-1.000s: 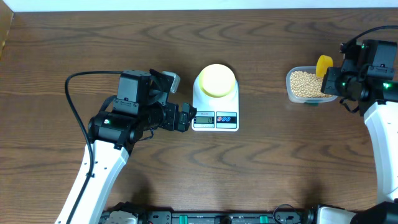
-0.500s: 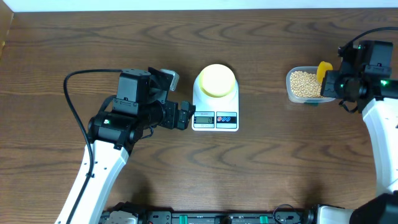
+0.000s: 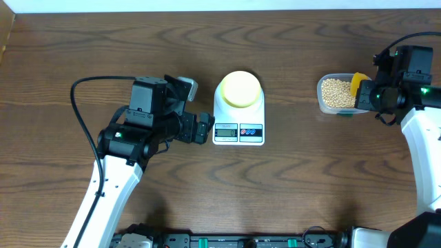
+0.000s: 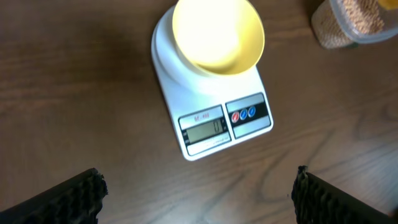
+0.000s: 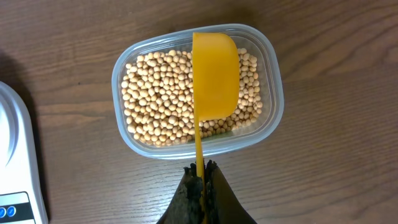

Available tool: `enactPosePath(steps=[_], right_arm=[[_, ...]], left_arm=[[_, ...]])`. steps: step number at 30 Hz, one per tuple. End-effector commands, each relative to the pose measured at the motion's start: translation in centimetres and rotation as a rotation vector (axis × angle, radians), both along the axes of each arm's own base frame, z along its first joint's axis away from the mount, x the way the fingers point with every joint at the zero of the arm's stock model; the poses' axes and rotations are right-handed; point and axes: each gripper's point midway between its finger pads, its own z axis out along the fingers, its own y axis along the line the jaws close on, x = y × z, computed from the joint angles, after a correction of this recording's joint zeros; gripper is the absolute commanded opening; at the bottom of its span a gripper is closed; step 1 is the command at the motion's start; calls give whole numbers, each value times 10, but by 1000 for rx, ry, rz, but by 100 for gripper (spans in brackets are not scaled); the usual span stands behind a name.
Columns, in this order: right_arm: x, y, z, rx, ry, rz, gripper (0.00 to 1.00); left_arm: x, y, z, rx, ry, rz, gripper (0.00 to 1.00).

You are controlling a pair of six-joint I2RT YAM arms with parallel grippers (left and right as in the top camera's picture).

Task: Scoop item into bowl and weigh 50g on scale
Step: 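Dip the scoop into the soybeans with the right gripper and fill it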

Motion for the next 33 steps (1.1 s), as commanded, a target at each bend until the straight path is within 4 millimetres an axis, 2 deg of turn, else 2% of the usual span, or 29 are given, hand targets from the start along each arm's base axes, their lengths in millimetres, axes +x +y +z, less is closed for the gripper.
enactPosePath(steps=[1, 8, 33], right_arm=[[1, -5, 3, -16, -5, 1, 1], [1, -5, 3, -17, -5, 1, 1], [1, -6, -4, -19, 7, -6, 1]], left_arm=[[-7, 1, -4, 6, 31, -9, 98], [-12, -6, -3, -33, 50, -39, 98], [-7, -1, -3, -4, 32, -16, 98]])
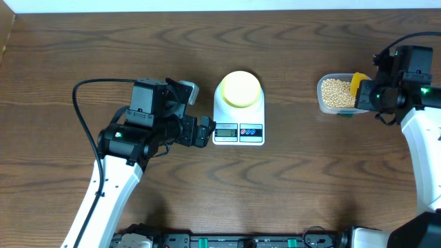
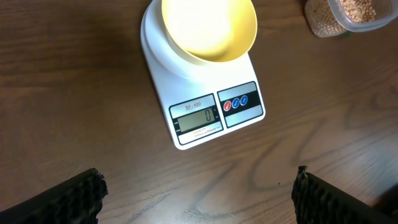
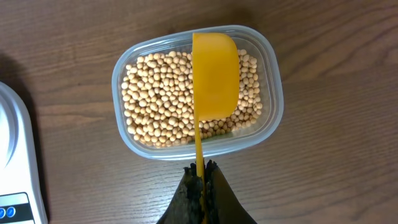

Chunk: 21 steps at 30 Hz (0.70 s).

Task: Scoop item into bowl and weigh 50g on scale
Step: 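Dip the scoop into the soybeans with the right gripper and fill it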

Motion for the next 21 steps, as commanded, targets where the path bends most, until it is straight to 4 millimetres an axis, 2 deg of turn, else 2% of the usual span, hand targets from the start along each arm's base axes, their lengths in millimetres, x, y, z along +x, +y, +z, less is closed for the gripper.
enactPosePath(steps=[1, 5, 7, 13, 21], right_arm=[[1, -7, -5, -22, 12, -9, 1], [3, -8, -15, -18, 34, -9, 1], [4, -8, -27, -12, 69, -8, 1], [6, -5, -48, 12, 122, -1, 1], [6, 13, -65, 117, 163, 43, 1]], left_arm=[[2, 3, 0, 14, -9, 4, 98], [2, 3, 0, 14, -9, 4, 98], [2, 3, 0, 14, -9, 4, 98], [2, 3, 0, 14, -9, 4, 98], [2, 3, 0, 14, -9, 4, 98]])
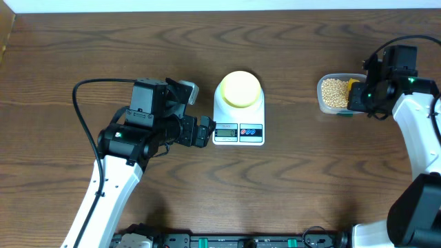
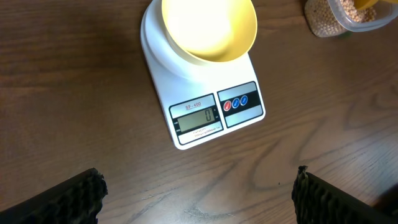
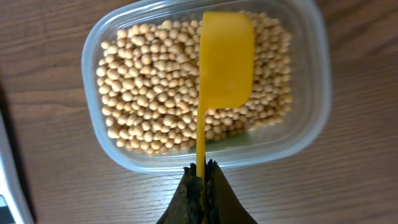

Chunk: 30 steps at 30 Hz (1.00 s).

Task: Scoop item into bowl and weigh 50g on scale
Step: 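Dip the scoop into the soybeans with the right gripper and fill it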

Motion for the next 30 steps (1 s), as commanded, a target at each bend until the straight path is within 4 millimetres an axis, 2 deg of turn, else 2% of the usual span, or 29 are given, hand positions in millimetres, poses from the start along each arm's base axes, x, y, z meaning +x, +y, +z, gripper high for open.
enactPosePath(steps=[1, 8, 15, 21, 24, 30], right_arm=[[-2, 14, -15, 113, 34, 34, 1], [-1, 24, -10, 217, 16, 50, 1], [-7, 20, -3, 345, 3, 44, 1], [-13, 5, 0, 405, -1, 7, 1], [-17, 11, 1, 469, -17, 36, 1], [-22, 8, -7, 550, -44, 13, 1]], left_arm=[[2, 3, 0, 14, -9, 4, 98], [2, 3, 0, 14, -9, 4, 98], [2, 3, 0, 14, -9, 4, 98], [2, 3, 0, 14, -9, 4, 98], [2, 3, 0, 14, -9, 4, 98], [2, 3, 0, 14, -9, 4, 98]])
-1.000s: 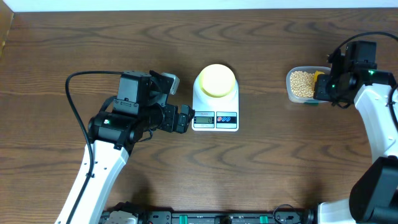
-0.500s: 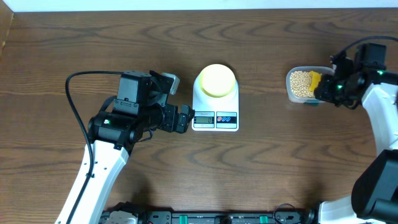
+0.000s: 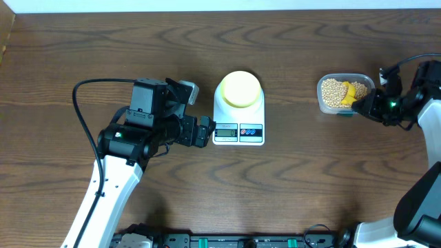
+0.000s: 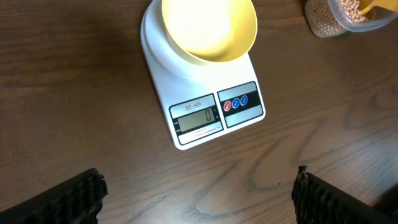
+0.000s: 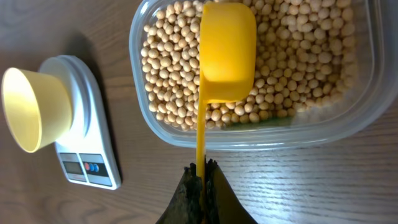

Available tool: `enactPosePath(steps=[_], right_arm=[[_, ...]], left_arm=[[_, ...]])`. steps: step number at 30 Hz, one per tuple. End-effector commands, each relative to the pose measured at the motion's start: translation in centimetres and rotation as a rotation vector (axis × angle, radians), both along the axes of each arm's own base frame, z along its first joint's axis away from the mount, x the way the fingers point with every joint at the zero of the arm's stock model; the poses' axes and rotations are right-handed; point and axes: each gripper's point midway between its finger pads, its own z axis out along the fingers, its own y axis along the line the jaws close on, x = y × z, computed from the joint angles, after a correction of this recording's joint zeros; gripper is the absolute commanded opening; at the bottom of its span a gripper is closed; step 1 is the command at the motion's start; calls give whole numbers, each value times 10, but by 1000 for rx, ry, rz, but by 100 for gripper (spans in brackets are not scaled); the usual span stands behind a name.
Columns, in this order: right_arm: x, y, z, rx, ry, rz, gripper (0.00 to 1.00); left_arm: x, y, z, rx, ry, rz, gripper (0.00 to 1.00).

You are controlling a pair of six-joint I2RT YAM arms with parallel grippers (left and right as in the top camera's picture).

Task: Scoop item into bowl and weigh 50g on scale
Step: 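Dip the scoop into the soybeans with the right gripper and fill it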

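A yellow bowl sits on the white scale, whose display reads 0. A clear tub of soybeans stands at the right. My right gripper is shut on the handle of a yellow scoop, whose cup lies over the beans inside the tub. My left gripper hangs open above bare wood just left of and in front of the scale, nothing between its fingers.
The table's far edge runs along the top. A black cable loops beside the left arm. Bare wood lies between the scale and the tub.
My right arm has swung out to the right and tilted, so the scoop now reaches into the tub from the right side. The scale has come into the right wrist view. The left arm is unchanged.
The scoop hung over the bean tub in my shut right gripper while the left gripper drew back slightly from the scale. Then the scoop sat lower over the beans. Now the right wrist is tilted with the scoop still in the tub; the scale reads 0.
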Motion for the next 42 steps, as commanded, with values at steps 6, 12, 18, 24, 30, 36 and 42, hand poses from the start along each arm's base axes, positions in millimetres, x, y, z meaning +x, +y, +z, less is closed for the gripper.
enactPosePath(steps=[6, 12, 18, 24, 30, 36, 42], right_arm=[[-7, 10, 2, 232, -85, -1, 1], [-6, 7, 8, 274, -107, -14, 1], [-6, 3, 8, 276, -104, -30, 1], [-9, -15, 9, 309, -79, -128, 1], [-12, -20, 20, 389, -107, -150, 1], [-17, -26, 26, 448, -115, -183, 1], [-20, -34, 35, 511, -140, -212, 1]], left_arm=[[2, 3, 0, 14, -9, 3, 98], [2, 3, 0, 14, -9, 3, 98], [2, 3, 0, 14, -9, 3, 98], [2, 3, 0, 14, -9, 3, 98], [2, 3, 0, 14, -9, 3, 98], [2, 3, 0, 14, -9, 3, 98], [2, 3, 0, 14, -9, 3, 98]])
